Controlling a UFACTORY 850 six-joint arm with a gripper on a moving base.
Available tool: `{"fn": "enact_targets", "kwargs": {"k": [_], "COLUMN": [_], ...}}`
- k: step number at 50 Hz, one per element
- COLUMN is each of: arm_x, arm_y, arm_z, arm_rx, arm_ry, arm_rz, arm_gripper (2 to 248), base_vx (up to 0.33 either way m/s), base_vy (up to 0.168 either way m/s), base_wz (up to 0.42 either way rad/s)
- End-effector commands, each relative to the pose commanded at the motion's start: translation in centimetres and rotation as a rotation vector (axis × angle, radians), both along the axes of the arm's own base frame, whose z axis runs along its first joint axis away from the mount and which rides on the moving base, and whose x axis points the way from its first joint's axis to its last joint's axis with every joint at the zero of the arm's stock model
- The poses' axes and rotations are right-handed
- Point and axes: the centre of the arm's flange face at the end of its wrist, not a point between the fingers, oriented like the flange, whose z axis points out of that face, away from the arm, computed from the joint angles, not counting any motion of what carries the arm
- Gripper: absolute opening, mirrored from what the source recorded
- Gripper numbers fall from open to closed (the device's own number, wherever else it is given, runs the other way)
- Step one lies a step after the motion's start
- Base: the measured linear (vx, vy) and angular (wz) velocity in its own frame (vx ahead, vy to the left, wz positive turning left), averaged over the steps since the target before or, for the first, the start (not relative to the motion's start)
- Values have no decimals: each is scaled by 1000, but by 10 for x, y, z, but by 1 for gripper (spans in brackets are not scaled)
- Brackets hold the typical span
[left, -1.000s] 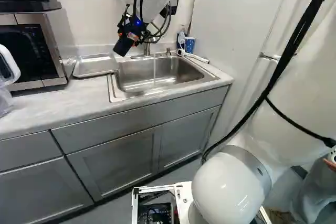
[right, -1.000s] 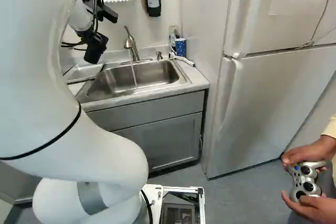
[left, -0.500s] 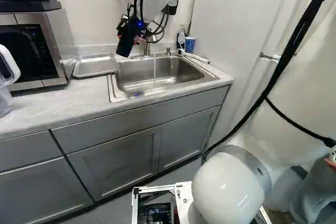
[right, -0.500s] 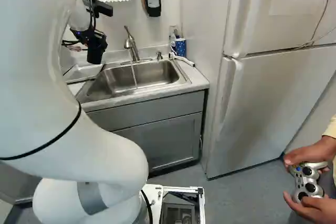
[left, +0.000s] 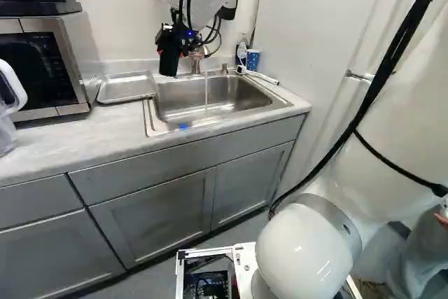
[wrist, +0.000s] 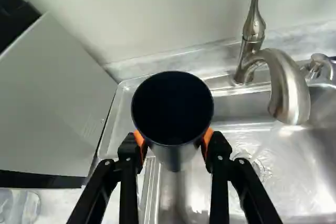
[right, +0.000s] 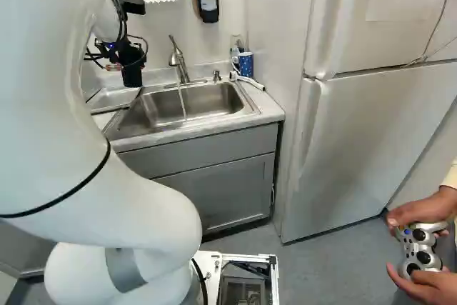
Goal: Rinse the cup and place it in the tray
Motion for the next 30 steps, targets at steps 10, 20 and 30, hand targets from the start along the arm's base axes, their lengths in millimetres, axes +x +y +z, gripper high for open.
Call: {"fn": "enact_targets", "kwargs": {"k": [10,20,30], "arm_x": [0,0,0], "arm_y": [0,0,0], "arm_z": [0,0,0], "arm_rx": [-74,-149,-164], "arm_ry": [-43,-86,-94], "arm_rz": [61,121,133], "arm_gripper": [122,122,122], "base_vx": [0,0,0], "base_vy": [0,0,0], "base_wz": [0,0,0]}}
